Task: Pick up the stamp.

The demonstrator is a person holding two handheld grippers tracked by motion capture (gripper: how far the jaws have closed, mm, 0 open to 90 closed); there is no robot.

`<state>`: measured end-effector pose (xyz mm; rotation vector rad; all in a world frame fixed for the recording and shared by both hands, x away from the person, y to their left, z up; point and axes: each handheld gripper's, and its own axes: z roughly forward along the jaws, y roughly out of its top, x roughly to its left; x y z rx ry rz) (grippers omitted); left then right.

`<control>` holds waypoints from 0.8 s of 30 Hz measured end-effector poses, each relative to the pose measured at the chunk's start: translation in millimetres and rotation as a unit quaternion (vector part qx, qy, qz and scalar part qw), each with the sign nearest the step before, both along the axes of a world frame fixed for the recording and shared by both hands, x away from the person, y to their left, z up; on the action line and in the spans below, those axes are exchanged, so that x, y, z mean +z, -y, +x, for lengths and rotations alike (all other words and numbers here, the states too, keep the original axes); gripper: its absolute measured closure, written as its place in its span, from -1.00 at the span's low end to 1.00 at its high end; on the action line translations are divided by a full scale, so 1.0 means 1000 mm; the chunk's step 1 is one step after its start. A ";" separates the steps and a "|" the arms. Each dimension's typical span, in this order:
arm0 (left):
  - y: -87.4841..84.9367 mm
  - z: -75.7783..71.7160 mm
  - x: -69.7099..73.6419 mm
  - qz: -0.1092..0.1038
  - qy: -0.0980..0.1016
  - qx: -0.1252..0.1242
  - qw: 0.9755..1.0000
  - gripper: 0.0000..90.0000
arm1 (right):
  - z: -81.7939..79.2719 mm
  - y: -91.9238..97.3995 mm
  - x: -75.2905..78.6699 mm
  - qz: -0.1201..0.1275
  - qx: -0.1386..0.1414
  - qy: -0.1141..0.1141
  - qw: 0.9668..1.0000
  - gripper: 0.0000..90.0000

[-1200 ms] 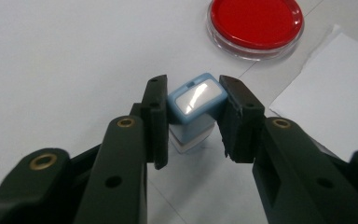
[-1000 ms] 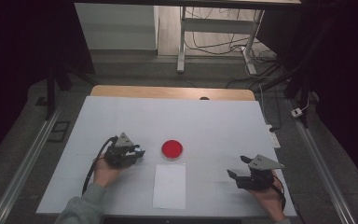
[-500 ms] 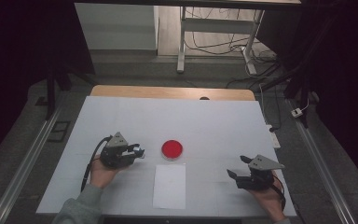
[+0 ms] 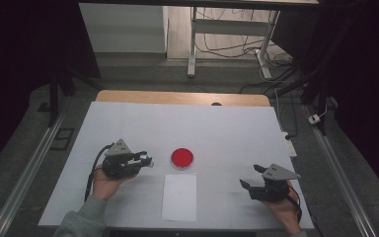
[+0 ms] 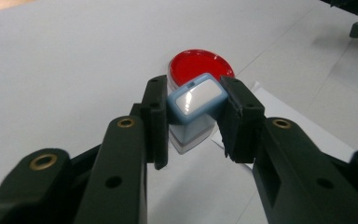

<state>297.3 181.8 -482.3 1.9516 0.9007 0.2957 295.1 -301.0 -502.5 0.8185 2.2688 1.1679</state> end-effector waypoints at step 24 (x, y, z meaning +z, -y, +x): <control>0.002 -0.007 0.009 -0.020 0.005 -0.010 1.000 0.45 | -0.002 -0.007 0.000 0.002 0.007 0.007 1.000 -0.46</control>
